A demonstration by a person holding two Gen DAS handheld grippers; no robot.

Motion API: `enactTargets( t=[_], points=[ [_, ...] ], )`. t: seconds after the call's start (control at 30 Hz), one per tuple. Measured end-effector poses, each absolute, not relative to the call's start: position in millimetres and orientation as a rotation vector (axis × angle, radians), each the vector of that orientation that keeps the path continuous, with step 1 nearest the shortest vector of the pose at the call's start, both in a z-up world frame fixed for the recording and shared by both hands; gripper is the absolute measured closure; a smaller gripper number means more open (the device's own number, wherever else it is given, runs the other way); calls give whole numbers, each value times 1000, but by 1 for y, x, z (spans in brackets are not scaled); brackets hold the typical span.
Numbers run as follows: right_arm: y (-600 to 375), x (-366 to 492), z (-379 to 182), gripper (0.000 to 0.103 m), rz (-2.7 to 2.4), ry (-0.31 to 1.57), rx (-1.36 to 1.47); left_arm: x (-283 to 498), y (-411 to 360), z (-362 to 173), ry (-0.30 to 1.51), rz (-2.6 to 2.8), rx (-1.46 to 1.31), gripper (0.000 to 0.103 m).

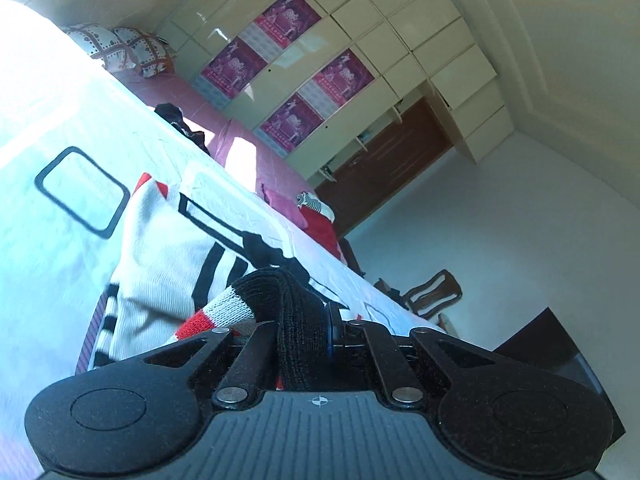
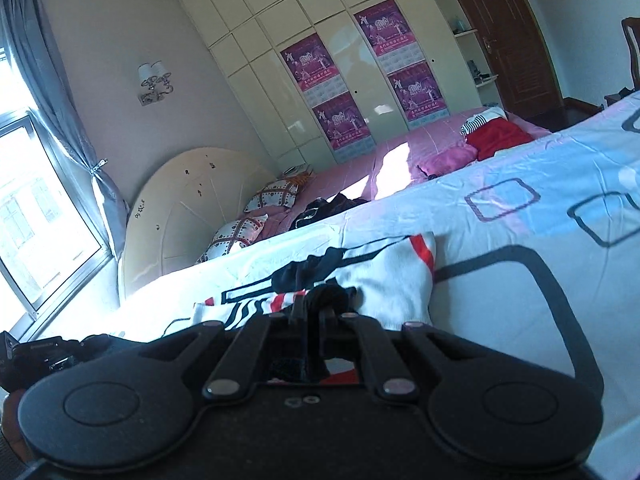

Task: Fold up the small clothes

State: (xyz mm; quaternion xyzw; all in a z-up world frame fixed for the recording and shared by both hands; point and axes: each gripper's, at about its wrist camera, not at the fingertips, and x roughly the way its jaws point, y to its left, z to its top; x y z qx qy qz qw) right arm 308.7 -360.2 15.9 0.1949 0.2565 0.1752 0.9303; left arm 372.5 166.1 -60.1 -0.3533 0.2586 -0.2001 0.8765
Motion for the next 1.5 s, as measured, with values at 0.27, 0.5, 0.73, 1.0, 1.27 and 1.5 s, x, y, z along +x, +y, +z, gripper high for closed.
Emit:
enactTargets(
  t=[0.27,0.5,0.73,1.0,1.27,1.5],
  points=[
    [-349,428,-4,97,316,574,400,497,168,-73,610,-426,-703,100],
    [-332,517,-46,97,297,675,417,578,171,-116,746,-376,-703,99],
    [-353,546,-78,60,149,647,513,587,176,-145,736,-340,-781,62],
    [-356,543,-81,58,218,673,422,587,192,-137,683,-296,-649,20],
    [-313,570,-80,59,295,761,179,620,145,-118,856,-330,-209,39],
    [-296,565,-67,98,274,723,86,608,147,-90,731,-372,-166,98]
  ],
)
